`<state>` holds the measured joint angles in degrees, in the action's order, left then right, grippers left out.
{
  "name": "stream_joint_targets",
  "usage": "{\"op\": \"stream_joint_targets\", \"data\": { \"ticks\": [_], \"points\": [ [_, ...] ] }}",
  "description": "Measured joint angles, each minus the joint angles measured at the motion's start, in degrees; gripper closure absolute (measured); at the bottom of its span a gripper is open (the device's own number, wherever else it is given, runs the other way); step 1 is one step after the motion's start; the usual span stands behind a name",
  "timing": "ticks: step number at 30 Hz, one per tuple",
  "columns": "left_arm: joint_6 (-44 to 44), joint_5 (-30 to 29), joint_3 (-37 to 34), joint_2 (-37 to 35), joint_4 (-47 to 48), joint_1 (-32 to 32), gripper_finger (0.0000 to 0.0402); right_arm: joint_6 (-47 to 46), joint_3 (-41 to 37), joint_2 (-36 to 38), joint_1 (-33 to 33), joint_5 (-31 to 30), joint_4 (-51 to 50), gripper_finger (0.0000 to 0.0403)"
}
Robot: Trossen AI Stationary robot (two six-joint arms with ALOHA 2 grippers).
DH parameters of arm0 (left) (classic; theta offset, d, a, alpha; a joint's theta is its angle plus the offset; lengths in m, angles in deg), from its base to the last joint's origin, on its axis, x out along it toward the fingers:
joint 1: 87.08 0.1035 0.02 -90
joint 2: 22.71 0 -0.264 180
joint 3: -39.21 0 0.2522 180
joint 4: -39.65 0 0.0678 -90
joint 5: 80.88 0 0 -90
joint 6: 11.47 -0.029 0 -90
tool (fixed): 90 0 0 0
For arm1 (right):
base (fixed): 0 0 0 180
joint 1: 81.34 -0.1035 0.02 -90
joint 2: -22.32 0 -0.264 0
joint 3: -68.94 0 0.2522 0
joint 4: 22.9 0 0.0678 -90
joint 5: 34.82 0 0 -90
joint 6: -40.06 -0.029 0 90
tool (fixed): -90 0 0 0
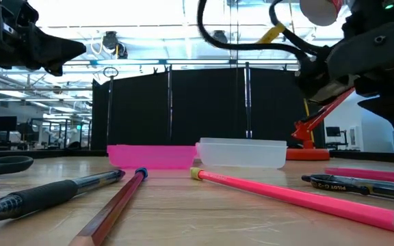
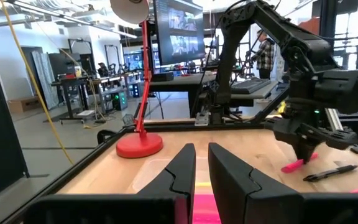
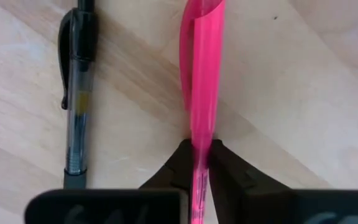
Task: Pick & place school supplies into a supply box
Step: Put the pink pen into the supply box
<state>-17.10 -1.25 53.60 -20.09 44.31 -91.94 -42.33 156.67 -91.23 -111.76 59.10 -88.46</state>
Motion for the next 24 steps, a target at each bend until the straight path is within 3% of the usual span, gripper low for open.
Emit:
{"op": "stream_joint_targets", "data": {
  "ticks": [4,14,17,24],
  "points": [
    [0.0,0.0,0.0,0.0,0.0,0.0,0.035,-4.5,-0.7,6.3,-0.1,-7.1,-3.4,0.0384],
    [0.0,0.0,0.0,0.0,-0.1,0.0,0.035,-11.8,0.0,21.2,0.2,-14.5,-1.8,0.0384],
    [0.0,0.0,0.0,0.0,0.0,0.0,0.035,-11.4,0.0,23.3,1.0,-16.5,0.5,0.0378],
    [-0.1,0.0,0.0,0.0,0.6,0.0,0.035,-5.5,0.0,25.1,7.5,-31.0,6.7,0.0385]
  ]
}}
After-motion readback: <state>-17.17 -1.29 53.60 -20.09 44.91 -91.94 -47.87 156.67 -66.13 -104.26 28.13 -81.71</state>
